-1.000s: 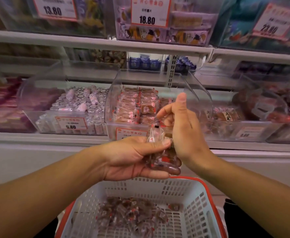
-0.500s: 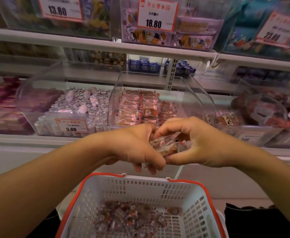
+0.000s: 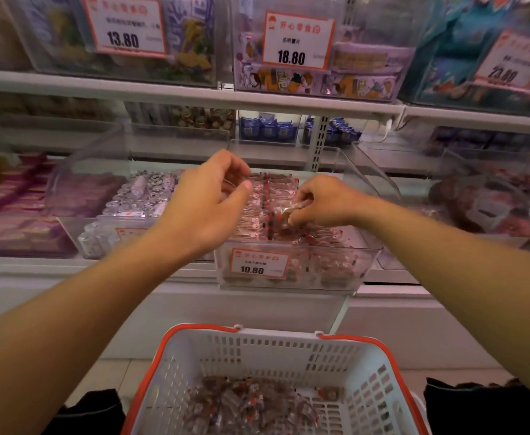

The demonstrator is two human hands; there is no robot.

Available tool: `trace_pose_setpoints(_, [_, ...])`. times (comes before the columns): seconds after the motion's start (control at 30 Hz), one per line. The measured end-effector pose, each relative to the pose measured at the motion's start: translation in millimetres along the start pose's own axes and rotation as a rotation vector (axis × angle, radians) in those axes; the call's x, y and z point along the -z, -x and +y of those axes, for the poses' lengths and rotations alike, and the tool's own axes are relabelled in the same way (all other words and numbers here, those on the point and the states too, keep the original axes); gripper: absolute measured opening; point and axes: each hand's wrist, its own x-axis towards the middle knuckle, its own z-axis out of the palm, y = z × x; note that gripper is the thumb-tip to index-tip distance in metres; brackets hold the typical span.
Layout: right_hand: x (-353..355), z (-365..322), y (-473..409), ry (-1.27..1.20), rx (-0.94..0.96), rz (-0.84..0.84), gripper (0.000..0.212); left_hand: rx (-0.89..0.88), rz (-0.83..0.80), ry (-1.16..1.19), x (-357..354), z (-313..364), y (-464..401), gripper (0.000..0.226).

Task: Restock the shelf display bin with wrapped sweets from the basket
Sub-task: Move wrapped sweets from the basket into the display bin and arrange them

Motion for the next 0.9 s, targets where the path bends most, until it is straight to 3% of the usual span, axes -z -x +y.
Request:
trace_pose_setpoints(0.1, [-14.3,3.8,-12.3,0.042,0.008,-0.029,0.033,-0.095,-0.039,-0.129,-1.0,-1.2,2.3,0.012])
trace_pose_setpoints(0.27, [-15.8,11.6,-10.7,0.040,0.031,0.074,0.086,-0.248,-0.178,-0.440,-3.3,-10.4,5.6,0.026])
trace_pose_setpoints(0.37, [-13.9,15.6,-10.2,0.053,0.019,0.023,0.100,-0.267,-0.213,-0.481,-5.5,-10.2,5.8,0.029])
trace_pose_setpoints(0.67, [-24.7,5.7,-17.5,-0.054,-0.072,-0.271,0.095,-0.271,-0.230,-0.488,-8.0,-11.9,3.4,0.027])
trace_pose_setpoints(0.9, [-29.1,5.4,-24.6,-0.184,-0.080,-0.270,0.096,-0.288,-0.239,-0.498,-9.8,-15.6,4.1,0.026])
